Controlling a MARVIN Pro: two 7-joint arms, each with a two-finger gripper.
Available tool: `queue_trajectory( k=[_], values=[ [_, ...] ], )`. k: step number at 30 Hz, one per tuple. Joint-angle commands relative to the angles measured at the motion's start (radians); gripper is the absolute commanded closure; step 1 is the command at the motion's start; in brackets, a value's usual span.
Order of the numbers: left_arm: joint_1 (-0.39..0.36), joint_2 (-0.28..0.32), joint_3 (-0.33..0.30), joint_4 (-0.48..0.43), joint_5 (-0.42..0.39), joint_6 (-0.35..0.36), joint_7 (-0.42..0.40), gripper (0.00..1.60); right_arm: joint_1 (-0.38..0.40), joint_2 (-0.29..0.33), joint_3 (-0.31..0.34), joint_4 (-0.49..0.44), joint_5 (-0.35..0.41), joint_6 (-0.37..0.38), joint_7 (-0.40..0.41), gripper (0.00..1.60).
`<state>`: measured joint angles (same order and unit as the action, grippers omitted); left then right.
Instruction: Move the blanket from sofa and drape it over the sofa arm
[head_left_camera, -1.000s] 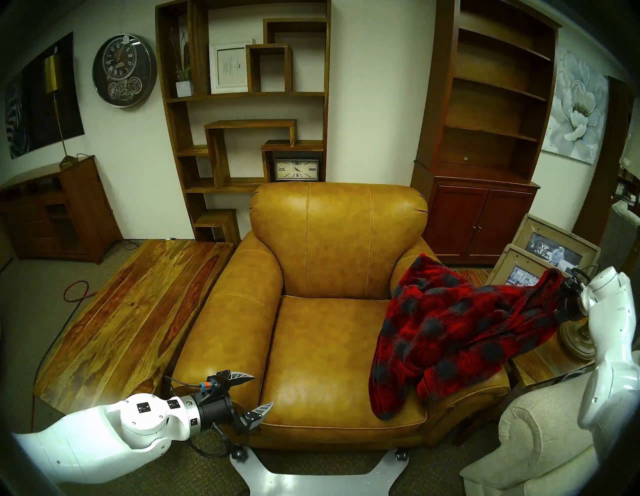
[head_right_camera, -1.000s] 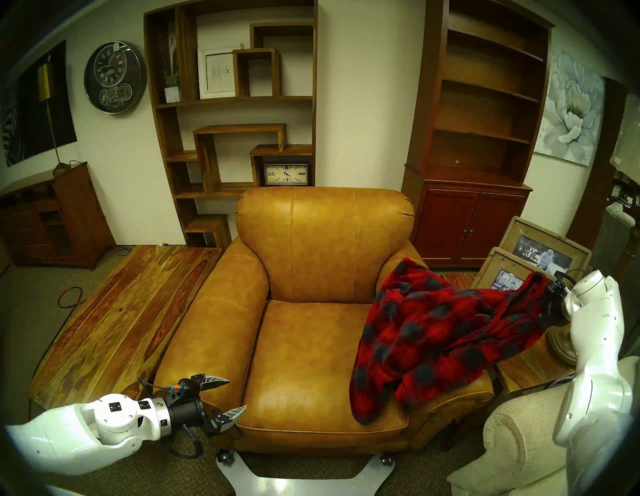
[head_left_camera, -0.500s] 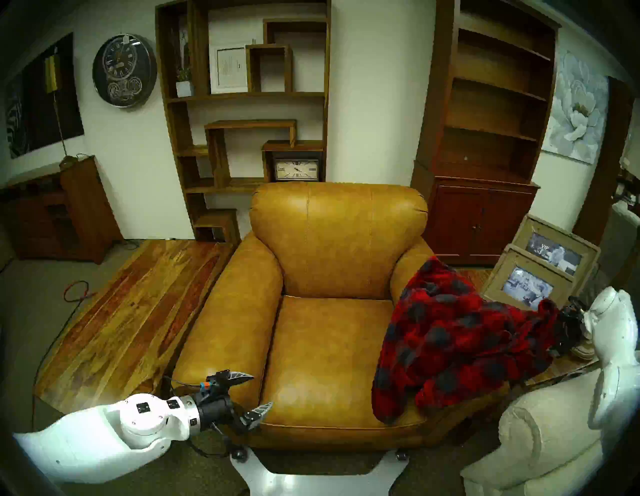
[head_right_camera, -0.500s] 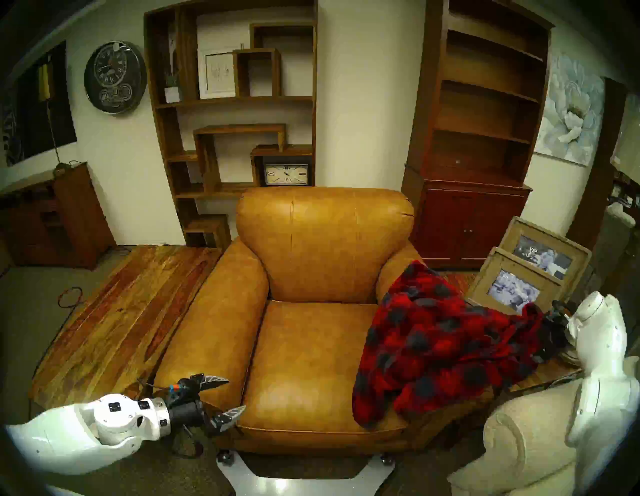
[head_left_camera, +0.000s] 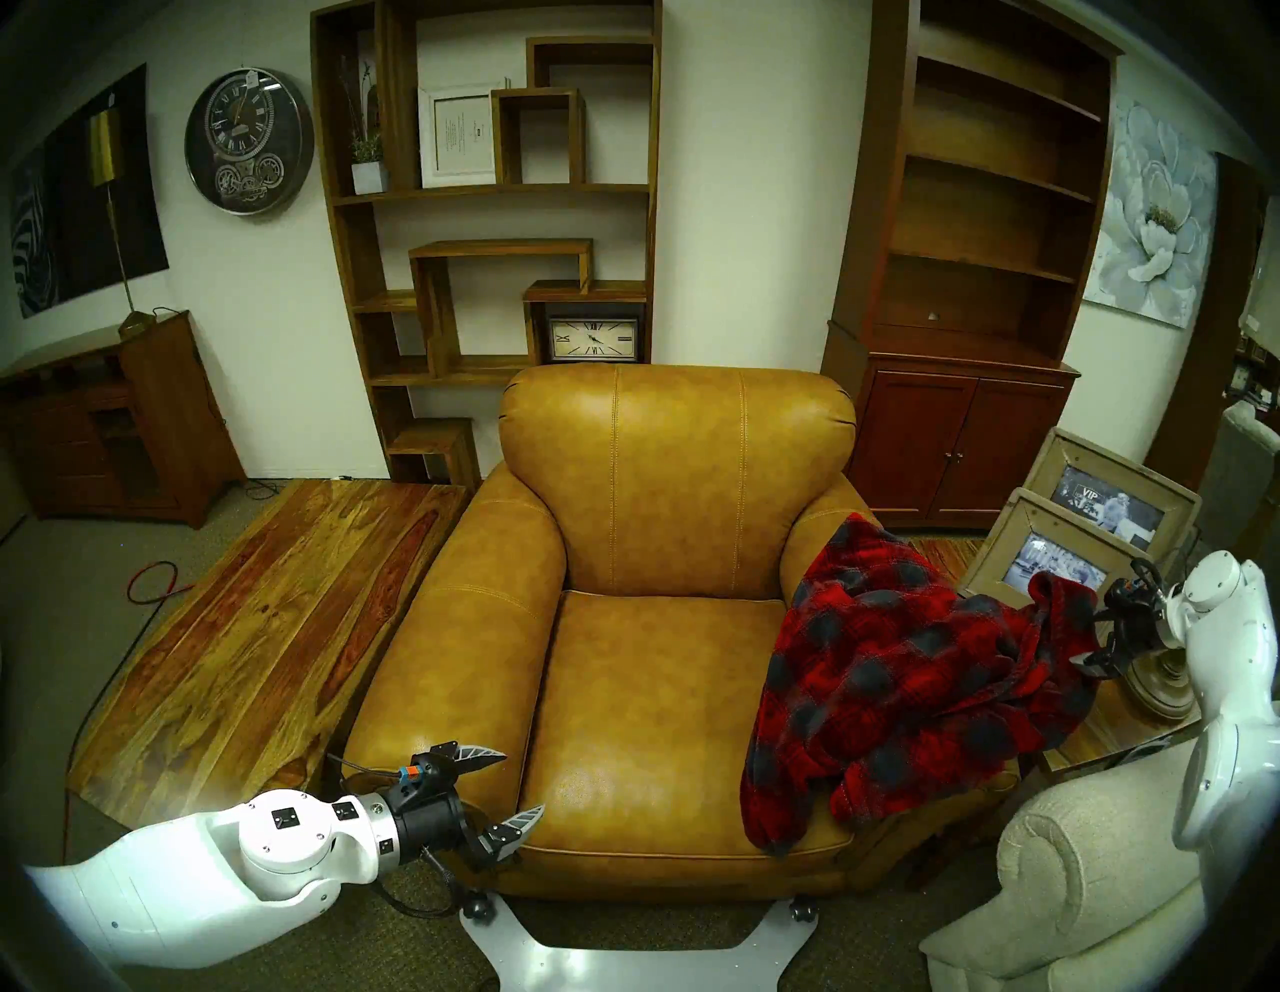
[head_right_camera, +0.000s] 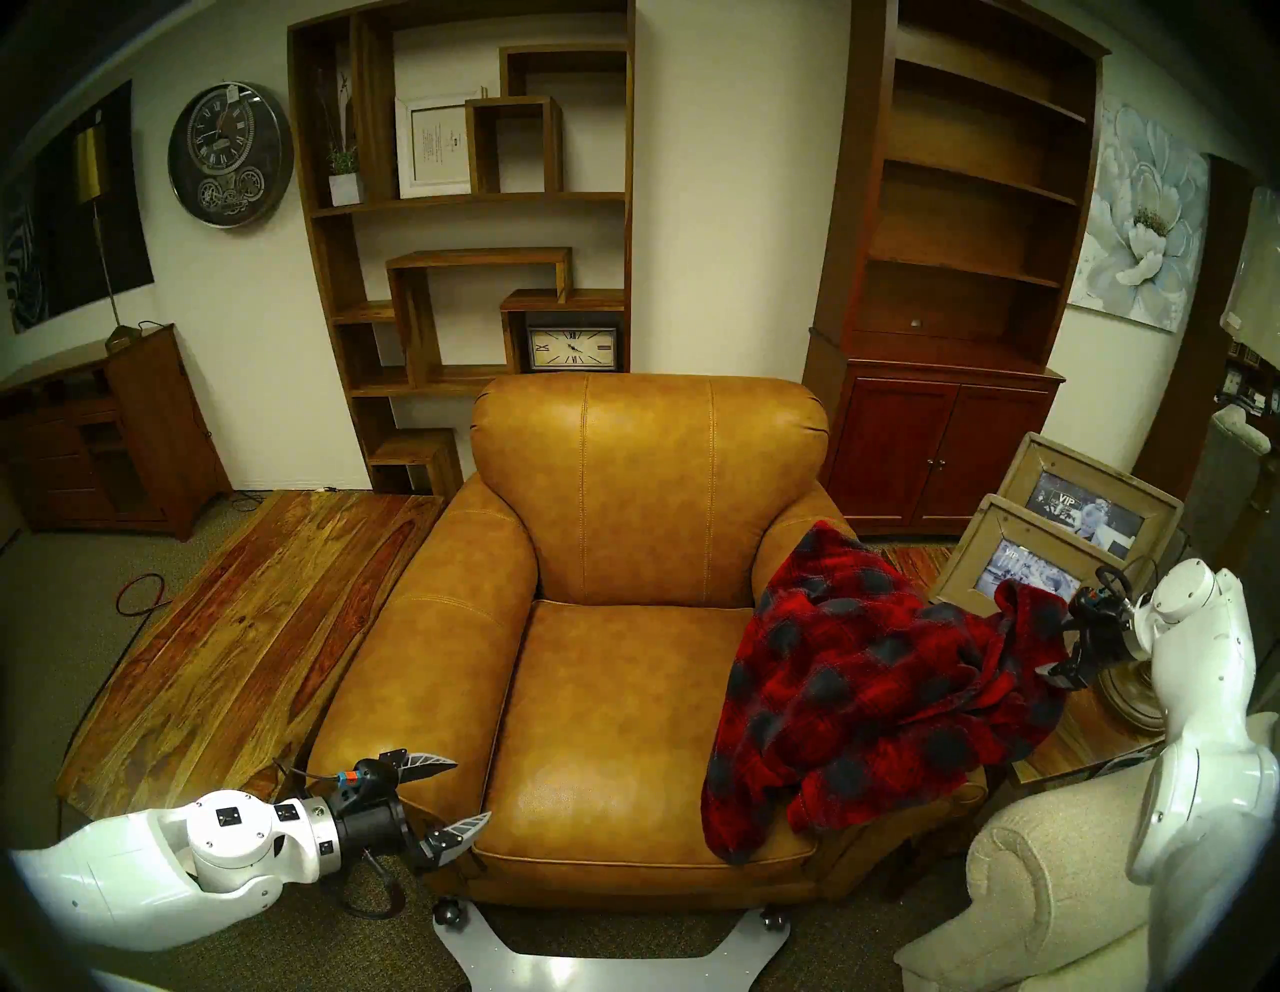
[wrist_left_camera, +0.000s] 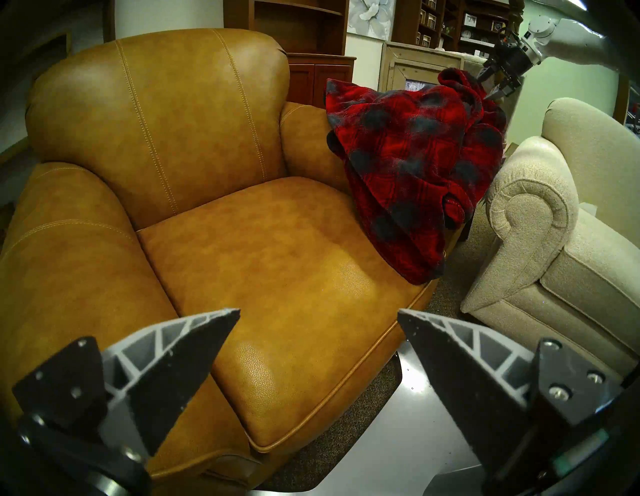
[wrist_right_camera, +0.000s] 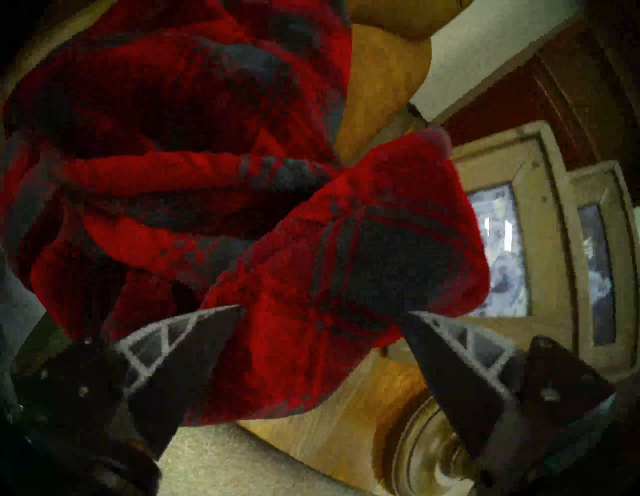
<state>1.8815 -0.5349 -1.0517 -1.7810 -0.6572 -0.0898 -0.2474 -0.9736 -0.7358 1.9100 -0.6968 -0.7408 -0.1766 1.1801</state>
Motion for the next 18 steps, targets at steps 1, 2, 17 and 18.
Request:
queue_trajectory(
  k=[1, 2, 17, 18],
  values=[
    [-0.003, -0.001, -0.003, -0.015, 0.001, -0.009, -0.001, 0.0, 0.026, 0.048, -0.003, -0.125, 0.008, -0.035, 0.064, 0.0],
    [-0.003, -0.001, -0.003, -0.015, 0.001, -0.009, -0.001, 0.0, 0.04, 0.05, -0.001, -0.121, 0.011, -0.037, 0.062, 0.0],
    [-0.005, 0.0, -0.001, -0.013, -0.001, -0.006, 0.001, 0.0, 0.036, -0.147, -0.055, -0.277, 0.232, 0.009, 0.158, 0.0],
    [-0.005, 0.0, -0.001, -0.013, -0.001, -0.006, 0.001, 0.0, 0.03, -0.152, -0.077, -0.273, 0.25, 0.011, 0.161, 0.0]
  ],
)
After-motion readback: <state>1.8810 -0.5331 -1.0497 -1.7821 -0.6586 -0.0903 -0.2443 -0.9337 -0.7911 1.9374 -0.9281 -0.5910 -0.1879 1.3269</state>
